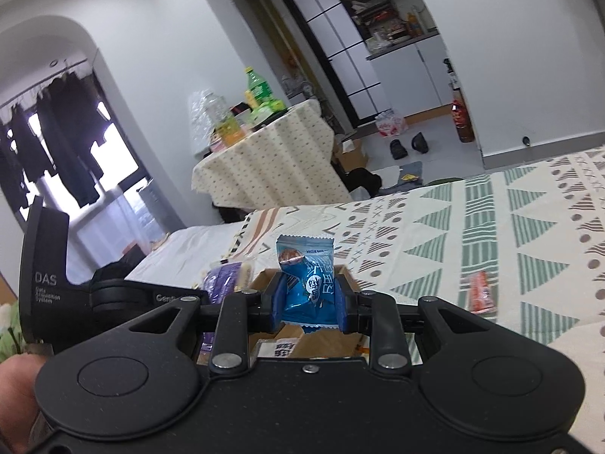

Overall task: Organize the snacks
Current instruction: 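Lower the purple bar into the box with the left tool while the right tool drops the blue candy in, then move the left tool to the orange-labeled bread-stick pack while the right tool approaches the green packet, then grasp the bread-stick pack with the left tool while the right tool grasps the green packet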

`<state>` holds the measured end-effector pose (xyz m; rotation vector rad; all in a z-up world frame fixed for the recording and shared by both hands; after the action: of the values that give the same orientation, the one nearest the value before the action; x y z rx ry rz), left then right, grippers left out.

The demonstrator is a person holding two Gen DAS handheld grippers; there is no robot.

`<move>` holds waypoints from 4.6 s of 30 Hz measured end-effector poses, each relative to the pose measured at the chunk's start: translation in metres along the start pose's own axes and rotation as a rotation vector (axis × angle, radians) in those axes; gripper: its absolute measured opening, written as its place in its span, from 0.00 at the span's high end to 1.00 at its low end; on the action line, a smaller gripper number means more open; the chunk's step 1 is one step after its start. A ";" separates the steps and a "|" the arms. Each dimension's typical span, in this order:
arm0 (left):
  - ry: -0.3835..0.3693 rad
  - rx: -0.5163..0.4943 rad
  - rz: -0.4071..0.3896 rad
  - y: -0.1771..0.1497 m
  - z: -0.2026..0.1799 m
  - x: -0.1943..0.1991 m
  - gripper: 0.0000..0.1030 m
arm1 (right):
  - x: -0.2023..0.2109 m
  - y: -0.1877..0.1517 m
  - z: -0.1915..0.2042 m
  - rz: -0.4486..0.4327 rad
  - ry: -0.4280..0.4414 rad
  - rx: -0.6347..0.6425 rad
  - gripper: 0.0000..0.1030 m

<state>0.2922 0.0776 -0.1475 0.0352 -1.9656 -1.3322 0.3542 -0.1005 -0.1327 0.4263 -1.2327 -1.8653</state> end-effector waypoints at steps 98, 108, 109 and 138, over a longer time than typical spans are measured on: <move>-0.039 -0.262 0.035 -0.120 -0.133 -0.029 0.30 | 0.042 -0.024 -0.167 0.117 -0.312 -0.257 0.48; 0.079 -0.271 0.037 -0.143 -0.134 -0.054 0.30 | 0.029 -0.030 -0.161 0.127 -0.236 -0.275 0.44; 0.085 -0.281 0.030 -0.144 -0.135 -0.055 0.30 | 0.029 -0.031 -0.160 0.130 -0.230 -0.274 0.44; 0.121 -0.277 -0.010 -0.138 -0.108 -0.091 0.29 | 0.014 -0.042 -0.142 0.175 -0.213 -0.211 0.12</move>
<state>0.3704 -0.0331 -0.2905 -0.0065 -1.6685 -1.5608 0.4212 -0.1882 -0.2321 0.0046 -1.1547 -1.8995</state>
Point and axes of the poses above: each gripper's, at about its wrist camera, not at the fingertips, and x roughly against the way its jaws point, z to its left, y to its top, the point moved 8 cm from there along -x, roughly the way its jaws point, and after that the axes turned 14 degrees about -z, right-handed, at the moved point
